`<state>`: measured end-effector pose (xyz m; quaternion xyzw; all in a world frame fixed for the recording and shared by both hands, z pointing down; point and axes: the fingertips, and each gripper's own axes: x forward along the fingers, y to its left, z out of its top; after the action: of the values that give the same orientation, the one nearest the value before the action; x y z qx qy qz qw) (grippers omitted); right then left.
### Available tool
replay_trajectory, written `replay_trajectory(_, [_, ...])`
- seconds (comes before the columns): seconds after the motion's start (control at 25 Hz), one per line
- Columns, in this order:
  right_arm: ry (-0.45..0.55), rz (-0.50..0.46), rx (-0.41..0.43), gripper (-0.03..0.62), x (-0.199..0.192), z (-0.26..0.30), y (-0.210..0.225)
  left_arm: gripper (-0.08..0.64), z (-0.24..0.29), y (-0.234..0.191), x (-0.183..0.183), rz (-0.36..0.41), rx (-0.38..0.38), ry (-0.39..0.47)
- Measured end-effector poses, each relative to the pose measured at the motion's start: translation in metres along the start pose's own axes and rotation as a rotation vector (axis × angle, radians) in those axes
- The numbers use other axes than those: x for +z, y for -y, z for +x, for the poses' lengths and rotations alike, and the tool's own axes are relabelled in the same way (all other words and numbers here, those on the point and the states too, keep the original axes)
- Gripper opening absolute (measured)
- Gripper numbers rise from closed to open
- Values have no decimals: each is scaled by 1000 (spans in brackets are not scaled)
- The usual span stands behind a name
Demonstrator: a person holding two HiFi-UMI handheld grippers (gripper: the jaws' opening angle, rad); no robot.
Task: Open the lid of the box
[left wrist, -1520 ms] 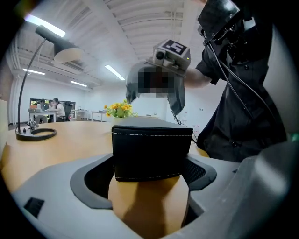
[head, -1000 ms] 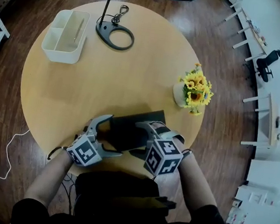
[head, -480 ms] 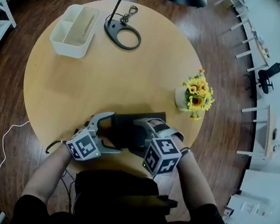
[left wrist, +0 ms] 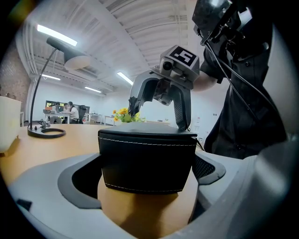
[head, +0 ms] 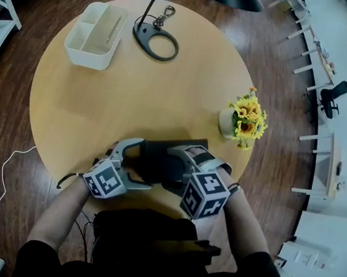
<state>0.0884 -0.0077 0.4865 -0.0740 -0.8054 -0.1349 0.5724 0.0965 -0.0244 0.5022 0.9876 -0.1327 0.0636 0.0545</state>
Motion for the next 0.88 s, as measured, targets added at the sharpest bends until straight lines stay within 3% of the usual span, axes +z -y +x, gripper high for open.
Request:
replay_trajectory(0.12, [0, -1, -2, 391, 0, -2, 0, 589, 1, 0, 1, -2, 1, 0])
replay_trajectory(0.2, [49, 19, -73, 390, 6, -11, 12, 589, 2, 1, 2, 14, -3, -3])
replay_trajectory(0.24, [110, 47, -142, 292, 13, -22, 26, 589, 2, 2, 3, 25, -9, -6])
replay_trajectory(0.28, [179, 89, -196, 120, 21, -35, 41, 588, 3, 3, 3, 31, -17, -10])
replay_trajectory(0.32, [226, 136, -201, 117, 27, -46, 51, 588, 4, 3, 3, 31, -22, -13])
replay_trajectory(0.4, [199, 187, -110, 336, 29, -49, 52, 588, 4, 3, 2, 28, -24, -13])
replay_trajectory(0.56, [42, 138, -3, 354, 3, -18, 17, 588, 5, 4, 3, 29, -19, -14])
replay_trajectory(0.6, [29, 142, 9, 405, -5, -13, 8, 588, 5, 4, 3, 30, -21, -16])
replay_trajectory(0.64, [20, 149, 21, 411, -14, -10, 1, 588, 6, 3, 3, 30, -23, -16])
replay_trajectory(0.72, [-7, 145, 30, 450, -29, -6, -8, 588, 5, 3, 1, 24, -27, -16])
replay_trajectory(0.88, [-68, 120, -8, 453, -46, 0, -5, 588, 3, 5, -3, 6, -24, -26])
